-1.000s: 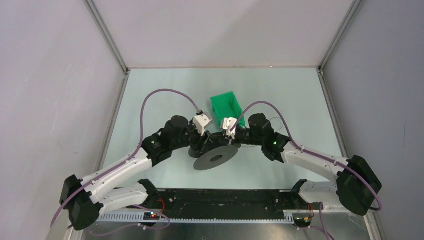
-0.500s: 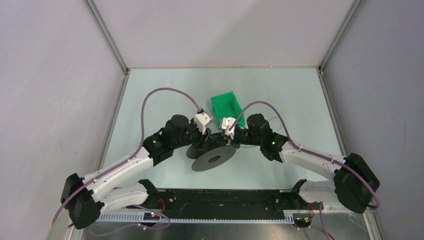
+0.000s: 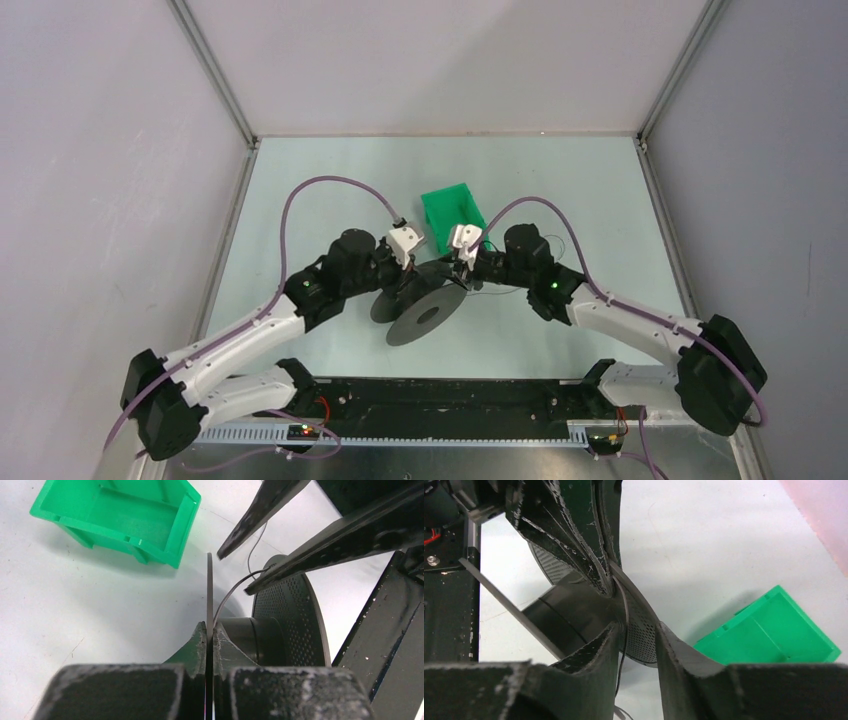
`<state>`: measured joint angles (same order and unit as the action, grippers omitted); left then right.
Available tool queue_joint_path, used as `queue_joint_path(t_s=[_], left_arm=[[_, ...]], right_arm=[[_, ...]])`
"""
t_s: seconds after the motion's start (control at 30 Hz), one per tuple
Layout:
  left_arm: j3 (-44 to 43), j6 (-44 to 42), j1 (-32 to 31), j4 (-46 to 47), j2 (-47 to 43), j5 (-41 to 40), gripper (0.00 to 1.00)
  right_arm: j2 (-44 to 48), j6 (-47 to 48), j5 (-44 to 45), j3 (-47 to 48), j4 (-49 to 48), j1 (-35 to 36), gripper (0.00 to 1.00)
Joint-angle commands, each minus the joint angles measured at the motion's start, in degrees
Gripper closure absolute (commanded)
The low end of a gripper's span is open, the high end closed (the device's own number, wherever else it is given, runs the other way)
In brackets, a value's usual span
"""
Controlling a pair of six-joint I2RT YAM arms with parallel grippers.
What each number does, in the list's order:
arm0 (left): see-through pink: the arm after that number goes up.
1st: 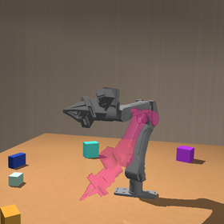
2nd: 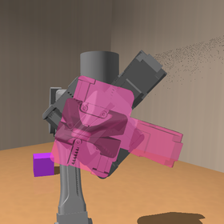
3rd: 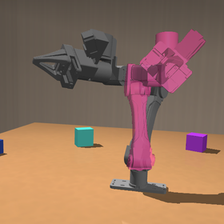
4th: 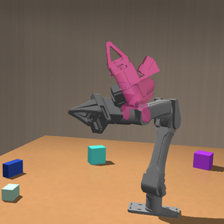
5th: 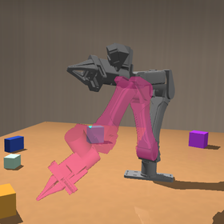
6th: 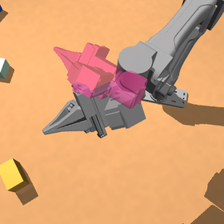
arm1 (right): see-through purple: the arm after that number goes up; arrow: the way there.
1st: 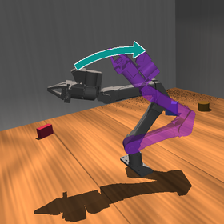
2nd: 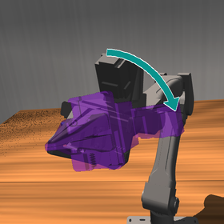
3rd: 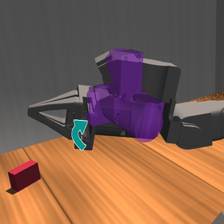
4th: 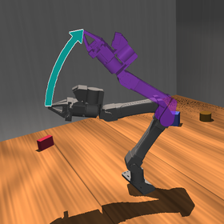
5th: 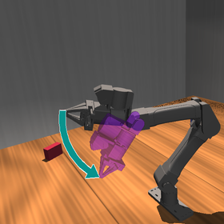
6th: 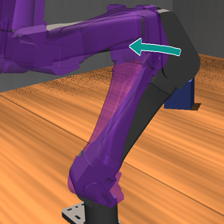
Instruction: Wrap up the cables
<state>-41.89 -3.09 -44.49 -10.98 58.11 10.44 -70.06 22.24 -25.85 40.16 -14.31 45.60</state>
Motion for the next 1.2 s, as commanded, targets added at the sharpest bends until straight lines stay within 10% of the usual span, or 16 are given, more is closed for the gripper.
queue_joint_path(t_s=[0.0, 0.5, 1.17], left_arm=[[-2.30, -0.39, 1.07, -2.51, -2.33, -3.06, 1.00], [-6.52, 11.08, 4.16, -9.96, -18.39, -9.99, 1.00], [-14.72, 21.27, 4.27, -18.15, -23.78, -12.25, 1.00]], right_arm=[[4.15, -5.39, -2.55, 0.53, -0.31, -1.33, 0.60], [15.72, -8.78, 2.74, -7.79, -2.95, -3.03, 0.47], [-2.19, -1.26, -4.54, -15.42, -28.72, -3.06, 0.36]])
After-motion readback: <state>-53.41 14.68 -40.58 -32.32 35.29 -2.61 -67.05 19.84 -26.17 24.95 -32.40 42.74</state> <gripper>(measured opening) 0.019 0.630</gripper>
